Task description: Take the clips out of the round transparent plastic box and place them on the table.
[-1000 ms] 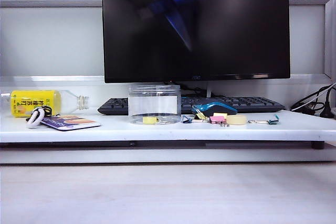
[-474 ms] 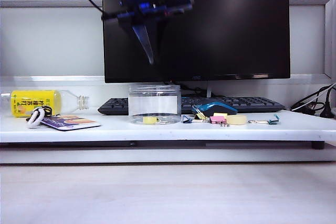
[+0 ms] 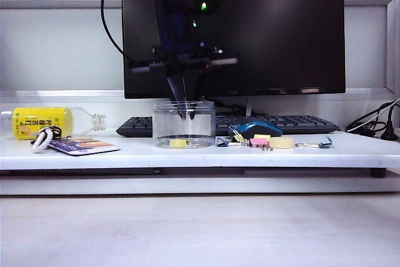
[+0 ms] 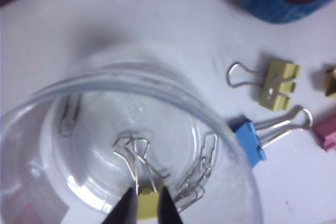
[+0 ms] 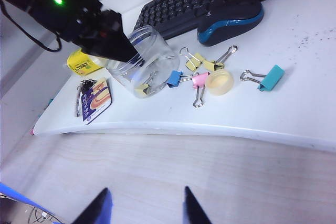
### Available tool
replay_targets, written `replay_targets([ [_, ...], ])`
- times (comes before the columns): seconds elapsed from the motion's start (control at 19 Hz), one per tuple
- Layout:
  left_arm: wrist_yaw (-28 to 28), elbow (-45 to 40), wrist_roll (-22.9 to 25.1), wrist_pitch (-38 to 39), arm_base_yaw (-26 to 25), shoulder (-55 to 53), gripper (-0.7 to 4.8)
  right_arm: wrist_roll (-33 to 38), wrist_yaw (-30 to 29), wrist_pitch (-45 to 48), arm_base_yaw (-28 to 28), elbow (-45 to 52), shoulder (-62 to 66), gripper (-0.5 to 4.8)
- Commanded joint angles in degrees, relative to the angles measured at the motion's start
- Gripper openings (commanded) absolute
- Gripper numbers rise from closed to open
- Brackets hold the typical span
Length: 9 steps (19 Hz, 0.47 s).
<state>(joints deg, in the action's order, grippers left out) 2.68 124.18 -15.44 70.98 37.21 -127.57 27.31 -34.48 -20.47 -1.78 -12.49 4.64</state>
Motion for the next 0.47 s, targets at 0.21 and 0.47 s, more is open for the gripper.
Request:
replay_targets([
  [0.21,-0.11,0.15,-2.38,-0.81,-0.07,0.11,0.67,-0.39,0.07,0.79,0.02,-0.24,0.02,1.76],
  [0.47,-0.09,0.15,-3.13,-0.92,-0.07,0.09,0.67,-0.39,0.07,0.79,0.0,-0.24,0.02,1.76],
])
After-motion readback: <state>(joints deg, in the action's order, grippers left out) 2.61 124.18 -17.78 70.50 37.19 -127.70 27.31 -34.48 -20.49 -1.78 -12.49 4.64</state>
